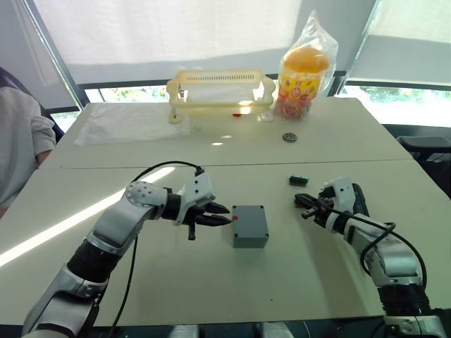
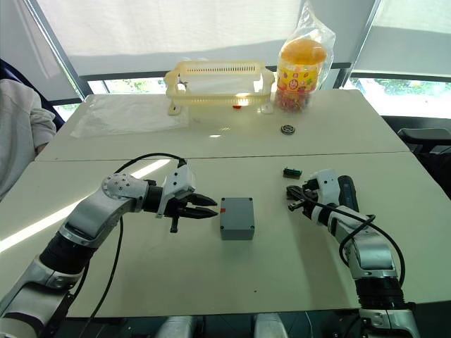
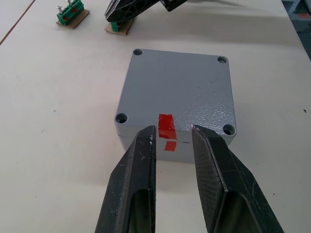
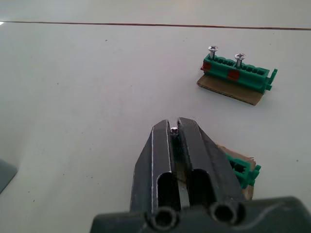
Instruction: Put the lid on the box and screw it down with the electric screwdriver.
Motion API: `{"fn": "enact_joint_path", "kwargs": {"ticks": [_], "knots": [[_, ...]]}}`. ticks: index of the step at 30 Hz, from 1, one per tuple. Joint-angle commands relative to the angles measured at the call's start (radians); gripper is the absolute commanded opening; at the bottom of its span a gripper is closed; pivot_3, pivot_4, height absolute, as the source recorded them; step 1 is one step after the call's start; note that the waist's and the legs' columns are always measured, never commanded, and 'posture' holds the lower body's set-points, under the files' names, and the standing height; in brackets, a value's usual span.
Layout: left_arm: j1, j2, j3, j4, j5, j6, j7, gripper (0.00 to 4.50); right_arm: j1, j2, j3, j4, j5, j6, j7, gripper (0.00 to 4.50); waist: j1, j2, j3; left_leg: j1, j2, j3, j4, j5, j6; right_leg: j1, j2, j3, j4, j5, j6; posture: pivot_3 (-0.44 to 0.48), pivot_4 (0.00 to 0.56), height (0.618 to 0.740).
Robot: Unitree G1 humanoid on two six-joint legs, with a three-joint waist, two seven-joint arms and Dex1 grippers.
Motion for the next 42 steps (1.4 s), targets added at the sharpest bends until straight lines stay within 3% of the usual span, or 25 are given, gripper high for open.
{"fn": "enact_joint_path", "kwargs": {"ticks": [1, 18, 23, 29, 35, 42], "knots": [[-0.005, 0.009, 0.008, -0.037, -0.003, 0.003, -0.001, 1.13, 0.000, -0.006, -0.016, -0.040, 0.002, -0.011, 0.001, 0.04, 0.000, 0.000, 0.000, 0.000, 0.000, 0.000, 0.000, 0.000, 0.000, 0.000, 0.000, 0.000, 0.000, 0.000, 0.000, 0.000, 0.150, 0.740], [-0.014, -0.006, 0.002, -0.019, 0.000, -0.006, -0.004, 1.13, 0.016, 0.018, -0.095, -0.189, 0.085, 0.088, -0.067, 0.04, 0.001, 0.000, 0.000, 0.000, 0.000, 0.000, 0.000, 0.000, 0.000, -0.001, 0.000, 0.000, 0.002, 0.000, 0.000, 0.000, 0.150, 0.740], [-0.041, -0.011, 0.018, -0.023, -0.010, -0.004, -0.006, 1.13, 0.006, 0.003, -0.121, -0.328, 0.177, 0.162, -0.050, 0.04, 0.001, 0.000, 0.000, 0.000, 0.000, 0.000, 0.000, 0.000, 0.000, -0.001, 0.000, 0.000, 0.002, 0.000, 0.000, 0.000, 0.150, 0.740], [-0.072, -0.054, -0.001, 0.021, -0.004, -0.018, -0.004, 1.13, 0.027, -0.020, -0.039, -0.466, 0.271, 0.273, 0.006, 0.04, 0.000, 0.000, 0.000, 0.000, 0.000, -0.001, 0.000, 0.000, 0.000, -0.001, 0.000, 0.000, 0.004, 0.000, 0.000, 0.000, 0.150, 0.740], [-0.101, -0.106, -0.043, 0.087, 0.036, -0.064, -0.008, 1.13, 0.025, -0.002, 0.062, -0.443, 0.237, 0.244, 0.021, 0.04, 0.001, 0.000, 0.000, 0.000, 0.000, 0.000, 0.002, 0.000, 0.000, -0.001, 0.000, 0.000, 0.005, 0.000, 0.000, 0.000, 0.150, 0.740], [-0.083, -0.088, -0.048, 0.064, 0.057, -0.070, -0.021, 1.13, 0.022, 0.002, 0.101, -0.432, 0.228, 0.230, 0.032, 0.04, 0.000, 0.000, 0.000, 0.000, 0.000, -0.001, 0.002, 0.000, 0.000, -0.003, 0.000, 0.000, 0.006, 0.000, 0.000, 0.000, 0.150, 0.740]]}}
